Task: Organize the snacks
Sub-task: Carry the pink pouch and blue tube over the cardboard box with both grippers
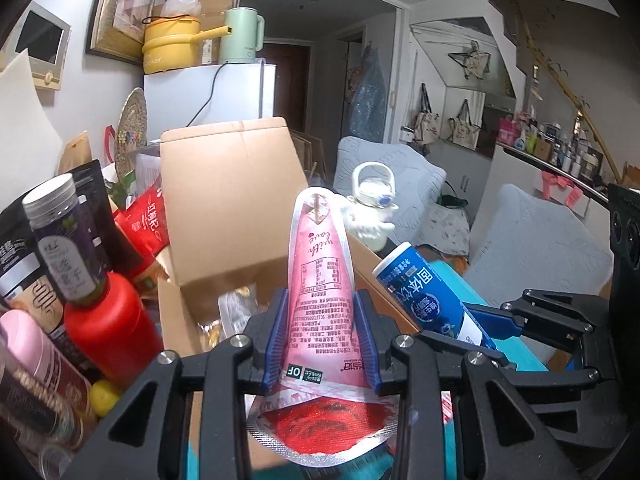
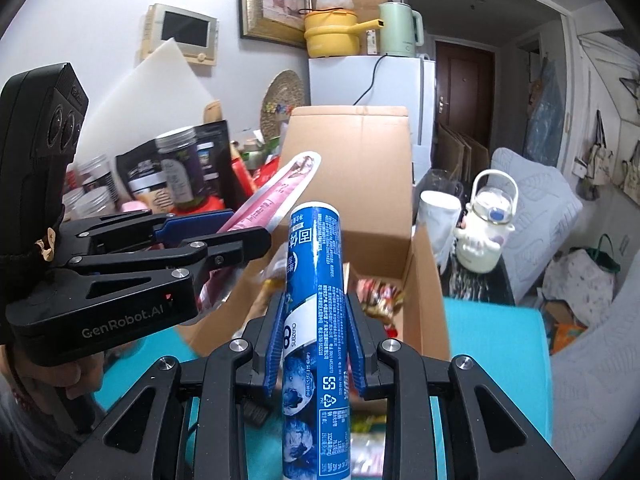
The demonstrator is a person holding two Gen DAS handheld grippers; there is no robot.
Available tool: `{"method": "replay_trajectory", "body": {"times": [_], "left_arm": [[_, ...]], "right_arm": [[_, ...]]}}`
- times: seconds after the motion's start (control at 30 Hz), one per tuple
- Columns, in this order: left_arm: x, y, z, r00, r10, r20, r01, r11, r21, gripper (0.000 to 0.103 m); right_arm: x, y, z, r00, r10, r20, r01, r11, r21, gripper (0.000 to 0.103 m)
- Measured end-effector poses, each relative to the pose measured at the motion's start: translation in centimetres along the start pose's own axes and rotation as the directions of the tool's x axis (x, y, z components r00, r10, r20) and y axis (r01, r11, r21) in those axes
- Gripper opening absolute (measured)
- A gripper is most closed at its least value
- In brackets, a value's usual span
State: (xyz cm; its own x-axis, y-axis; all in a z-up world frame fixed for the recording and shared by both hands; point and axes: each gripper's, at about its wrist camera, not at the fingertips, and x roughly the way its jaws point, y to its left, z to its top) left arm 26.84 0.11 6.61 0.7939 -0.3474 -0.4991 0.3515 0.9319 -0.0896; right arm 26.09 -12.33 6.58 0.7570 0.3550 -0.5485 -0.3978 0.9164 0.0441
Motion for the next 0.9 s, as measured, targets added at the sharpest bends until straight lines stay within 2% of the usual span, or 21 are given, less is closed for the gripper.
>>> {"method": "replay_trajectory", "body": {"times": [0.23,0.53,0.9], "left_arm": [[4.3,2.4,0.7,0.998,0.054,-0.012,-0.055,0.998,-0.037,0.033],[9.2,4.6,-0.5,0.986,0.119,-0.115,-0.126,0.991,-0.047,0.033],[12.4,4.9,-2.1,0.962,0.155,-0.225,-0.166,0.986,-0.029,0.033]], "right_arm": [[4.2,-1.5,1.7,1.000,-0.010,-0.002,0.010,1.000,-0.010,0.028],[8.4,-2.6,1.6,0.998,0.057,-0.035,-0.056,0.998,0.034,0.028],[11.4,-4.0,0.3,0.991,0.028,-0.129,-0.021,0.998,0.061,0.028]]}}
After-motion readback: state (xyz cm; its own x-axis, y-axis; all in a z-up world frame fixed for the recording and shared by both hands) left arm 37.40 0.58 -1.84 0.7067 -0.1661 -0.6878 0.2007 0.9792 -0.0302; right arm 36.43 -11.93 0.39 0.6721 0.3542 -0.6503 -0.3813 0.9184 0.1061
